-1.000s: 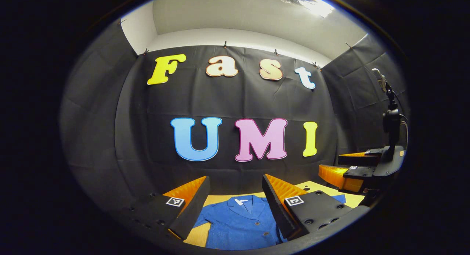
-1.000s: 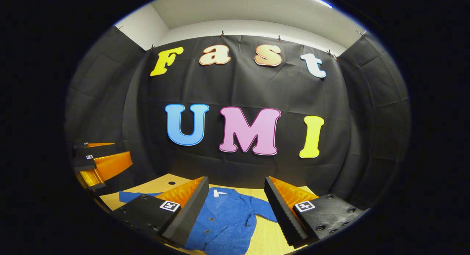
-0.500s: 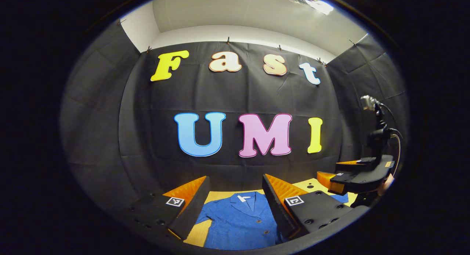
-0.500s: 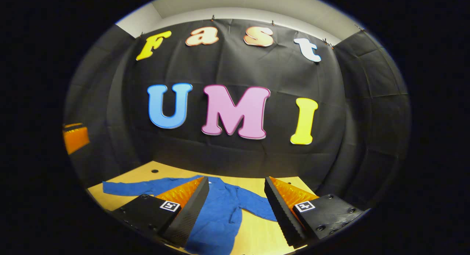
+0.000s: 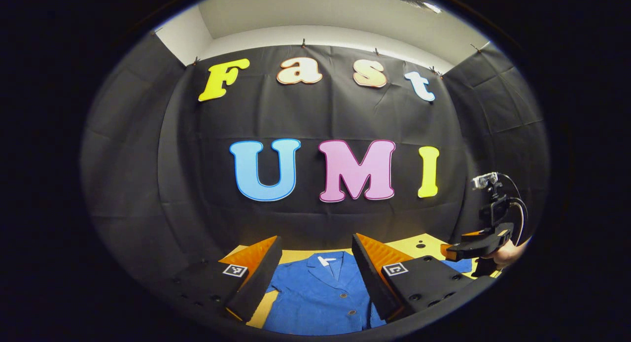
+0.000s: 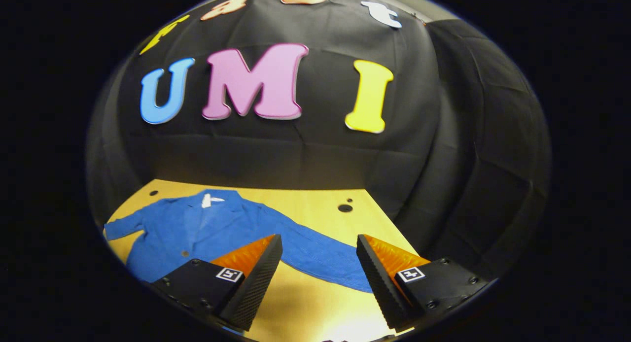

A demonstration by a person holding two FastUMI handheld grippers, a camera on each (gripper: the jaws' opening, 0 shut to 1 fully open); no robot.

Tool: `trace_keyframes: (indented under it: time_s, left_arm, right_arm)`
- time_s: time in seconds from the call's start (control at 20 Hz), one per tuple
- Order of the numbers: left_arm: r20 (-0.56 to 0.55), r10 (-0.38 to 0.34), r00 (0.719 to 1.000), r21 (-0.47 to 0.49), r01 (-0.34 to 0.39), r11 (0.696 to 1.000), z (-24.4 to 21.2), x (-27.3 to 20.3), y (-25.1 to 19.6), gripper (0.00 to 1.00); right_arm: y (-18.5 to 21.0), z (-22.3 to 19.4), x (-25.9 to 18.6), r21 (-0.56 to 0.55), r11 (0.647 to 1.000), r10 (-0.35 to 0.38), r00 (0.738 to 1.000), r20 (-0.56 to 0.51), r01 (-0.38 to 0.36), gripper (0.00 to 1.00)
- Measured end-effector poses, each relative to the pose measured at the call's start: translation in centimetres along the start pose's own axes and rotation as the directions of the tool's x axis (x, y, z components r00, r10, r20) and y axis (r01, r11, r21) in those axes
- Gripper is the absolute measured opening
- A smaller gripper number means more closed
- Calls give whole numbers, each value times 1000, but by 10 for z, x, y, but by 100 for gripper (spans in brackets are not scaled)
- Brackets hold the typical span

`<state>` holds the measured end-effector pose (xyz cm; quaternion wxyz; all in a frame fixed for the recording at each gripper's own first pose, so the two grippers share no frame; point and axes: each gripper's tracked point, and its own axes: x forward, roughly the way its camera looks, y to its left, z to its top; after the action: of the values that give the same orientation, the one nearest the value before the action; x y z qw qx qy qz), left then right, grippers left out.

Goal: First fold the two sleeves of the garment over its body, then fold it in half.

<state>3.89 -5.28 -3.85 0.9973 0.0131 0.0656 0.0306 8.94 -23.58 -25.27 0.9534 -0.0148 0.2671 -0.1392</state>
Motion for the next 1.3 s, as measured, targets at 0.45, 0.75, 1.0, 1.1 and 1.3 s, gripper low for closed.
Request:
trace_keyframes:
  time_s: [0.45,0.75,1.0,1.1,1.3]
  left_arm:
    - [-50,-55,997,0,55,999,-5,53,-66,82]
    - [-62,-116,991,16,117,993,-5,77,-105,82]
    - [-72,-137,988,34,140,990,-5,83,-118,82]
    - [-73,-134,988,35,136,990,-6,82,-118,82]
    - [-86,-114,990,19,116,993,-10,79,-113,82]
  right_arm:
    - [-134,-129,63,139,947,-213,891,-401,290,99]
    - [-161,-172,64,166,918,-225,818,-529,359,99]
    - [-157,-186,69,225,917,-154,812,-564,330,98]
    - [-152,-186,66,218,920,-146,802,-579,325,99]
    - [-140,-187,76,273,907,-104,800,-591,320,32]
